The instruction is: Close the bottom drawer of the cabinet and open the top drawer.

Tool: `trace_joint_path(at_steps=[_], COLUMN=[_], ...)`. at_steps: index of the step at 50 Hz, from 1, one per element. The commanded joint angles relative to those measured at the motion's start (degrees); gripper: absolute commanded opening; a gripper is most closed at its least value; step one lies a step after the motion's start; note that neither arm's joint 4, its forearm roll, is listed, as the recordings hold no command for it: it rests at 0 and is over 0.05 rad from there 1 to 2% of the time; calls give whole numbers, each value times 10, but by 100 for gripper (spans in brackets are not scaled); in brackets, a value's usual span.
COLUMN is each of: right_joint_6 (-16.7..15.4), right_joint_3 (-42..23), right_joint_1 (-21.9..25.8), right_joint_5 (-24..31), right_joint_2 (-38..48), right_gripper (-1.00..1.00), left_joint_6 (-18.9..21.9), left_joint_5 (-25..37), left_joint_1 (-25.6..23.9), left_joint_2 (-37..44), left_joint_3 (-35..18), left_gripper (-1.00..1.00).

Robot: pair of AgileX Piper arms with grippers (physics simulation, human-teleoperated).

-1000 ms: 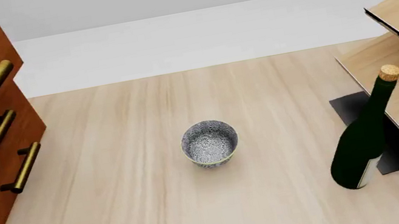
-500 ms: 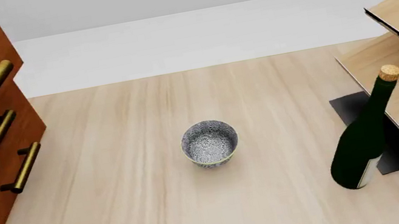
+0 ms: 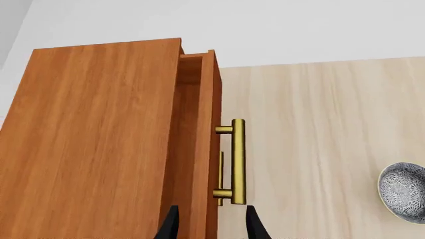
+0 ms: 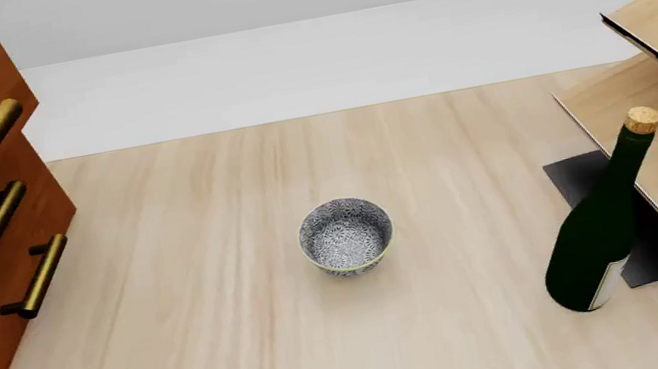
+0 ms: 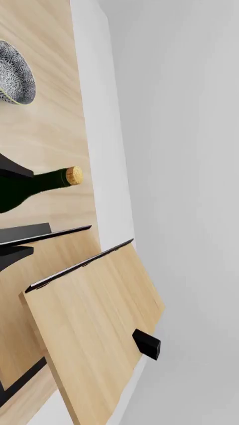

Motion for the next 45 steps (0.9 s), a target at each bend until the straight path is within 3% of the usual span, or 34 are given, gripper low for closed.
trace_joint_path(at_steps=[1, 21, 45], right_joint_6=[1, 1, 2], right_joint_3=[0, 0, -1], right_joint_1=[0, -2, -4], right_joint_5=[0, -3, -12], right_joint_2=[0, 3, 14], right_gripper=[100, 100, 100], left_joint_6=[0, -11, -16], left_joint_5=[-12, -33, -45], left_joint_1=[6, 4, 2], left_joint_2=[-5, -11, -10], left_joint_3=[24, 70, 87], left_gripper=[100, 100, 100])
